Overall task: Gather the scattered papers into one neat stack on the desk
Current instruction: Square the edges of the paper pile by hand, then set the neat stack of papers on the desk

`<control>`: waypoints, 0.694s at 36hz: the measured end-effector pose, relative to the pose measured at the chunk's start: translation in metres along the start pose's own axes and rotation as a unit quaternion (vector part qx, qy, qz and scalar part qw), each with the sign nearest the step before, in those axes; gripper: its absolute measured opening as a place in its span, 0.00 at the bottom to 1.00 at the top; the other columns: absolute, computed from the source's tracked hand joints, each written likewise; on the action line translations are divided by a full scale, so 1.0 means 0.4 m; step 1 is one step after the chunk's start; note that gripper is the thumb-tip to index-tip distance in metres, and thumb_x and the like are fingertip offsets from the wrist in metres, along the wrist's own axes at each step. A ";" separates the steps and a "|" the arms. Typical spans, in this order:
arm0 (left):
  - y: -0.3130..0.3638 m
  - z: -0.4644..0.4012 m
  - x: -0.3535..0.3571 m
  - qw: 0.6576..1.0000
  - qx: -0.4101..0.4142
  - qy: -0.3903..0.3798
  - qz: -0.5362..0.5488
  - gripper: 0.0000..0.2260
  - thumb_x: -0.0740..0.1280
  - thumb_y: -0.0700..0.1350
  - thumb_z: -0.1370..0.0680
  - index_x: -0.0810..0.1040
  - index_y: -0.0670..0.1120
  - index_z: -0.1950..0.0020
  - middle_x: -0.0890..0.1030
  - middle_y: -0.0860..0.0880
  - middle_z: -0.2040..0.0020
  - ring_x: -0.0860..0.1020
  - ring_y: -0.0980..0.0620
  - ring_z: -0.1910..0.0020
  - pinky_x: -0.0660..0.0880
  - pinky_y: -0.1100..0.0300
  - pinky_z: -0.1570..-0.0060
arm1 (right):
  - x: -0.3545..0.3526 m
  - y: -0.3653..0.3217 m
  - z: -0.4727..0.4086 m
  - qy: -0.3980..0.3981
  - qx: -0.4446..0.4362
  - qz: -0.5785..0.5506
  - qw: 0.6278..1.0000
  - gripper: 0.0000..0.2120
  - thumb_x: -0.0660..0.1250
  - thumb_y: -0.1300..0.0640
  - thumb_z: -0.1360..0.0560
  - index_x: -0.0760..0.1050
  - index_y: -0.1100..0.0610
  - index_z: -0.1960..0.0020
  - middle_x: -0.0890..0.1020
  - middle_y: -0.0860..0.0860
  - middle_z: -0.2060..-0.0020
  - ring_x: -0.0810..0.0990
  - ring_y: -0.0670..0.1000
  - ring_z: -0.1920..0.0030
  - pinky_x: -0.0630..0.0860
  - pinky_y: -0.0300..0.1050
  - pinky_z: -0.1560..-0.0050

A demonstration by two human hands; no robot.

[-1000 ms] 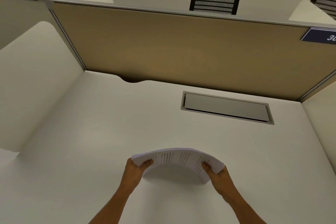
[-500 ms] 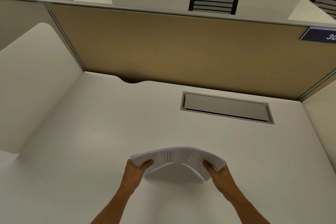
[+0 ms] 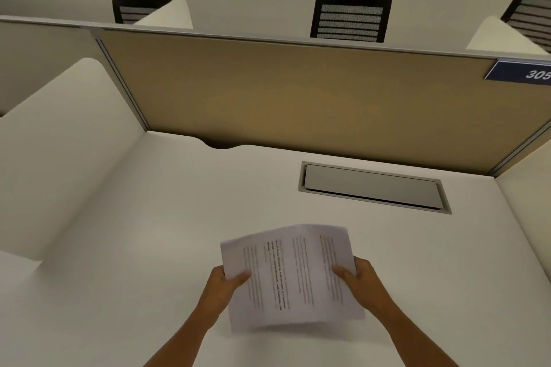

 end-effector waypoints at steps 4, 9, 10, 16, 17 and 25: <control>-0.006 0.019 -0.018 0.999 -0.009 -0.031 0.025 0.19 0.76 0.51 0.30 0.81 0.49 0.41 0.87 0.48 0.48 0.86 0.45 0.51 0.84 0.47 0.54 | -0.018 -0.053 -0.005 -0.077 -0.003 -0.006 0.997 0.07 0.68 0.55 0.21 0.81 0.56 0.45 0.88 0.54 0.54 0.88 0.54 0.57 0.86 0.53 0.55; -0.016 0.023 -0.062 0.998 -0.043 -0.021 0.042 0.19 0.76 0.42 0.28 0.79 0.42 0.38 0.86 0.43 0.46 0.86 0.43 0.49 0.81 0.41 0.46 | -0.038 -0.119 0.005 -0.164 0.003 -0.031 0.986 0.15 0.72 0.50 0.25 0.81 0.58 0.43 0.88 0.55 0.50 0.88 0.58 0.52 0.85 0.51 0.54; -0.008 0.027 -0.068 0.999 -0.041 -0.018 0.031 0.20 0.77 0.42 0.28 0.78 0.42 0.38 0.86 0.42 0.45 0.85 0.43 0.49 0.81 0.42 0.45 | -0.041 -0.128 0.007 -0.173 0.004 -0.031 0.984 0.17 0.73 0.49 0.26 0.81 0.58 0.43 0.88 0.55 0.50 0.88 0.59 0.52 0.85 0.52 0.53; 0.131 0.056 -0.086 0.988 0.114 0.051 -0.087 0.40 0.77 0.43 0.29 0.59 0.52 0.23 0.68 0.56 0.30 0.74 0.51 0.36 0.71 0.54 0.37 | -0.034 -0.176 0.011 -0.237 0.010 0.023 0.971 0.19 0.74 0.47 0.27 0.81 0.57 0.41 0.87 0.55 0.48 0.87 0.58 0.50 0.84 0.56 0.49; 0.158 0.061 -0.082 0.986 0.133 0.035 -0.092 0.41 0.78 0.45 0.30 0.58 0.54 0.23 0.67 0.59 0.29 0.74 0.53 0.36 0.70 0.54 0.35 | -0.029 -0.187 0.013 -0.251 0.009 0.036 0.967 0.19 0.74 0.47 0.27 0.81 0.57 0.41 0.87 0.55 0.47 0.87 0.58 0.49 0.84 0.57 0.47; 0.227 0.140 0.005 0.954 0.031 -0.249 -0.161 0.30 0.76 0.57 0.29 0.69 0.58 0.30 0.85 0.48 0.41 0.85 0.44 0.46 0.81 0.46 0.45 | 0.008 -0.302 0.030 -0.313 -0.023 0.097 0.945 0.20 0.73 0.49 0.26 0.80 0.60 0.39 0.86 0.56 0.45 0.86 0.60 0.47 0.80 0.62 0.41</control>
Point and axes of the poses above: each hand's wrist, its own z-axis away from the middle knuckle, its own x-axis out of the palm, y = z × x, the point moved 6 cm from there along -z, towards the middle knuckle
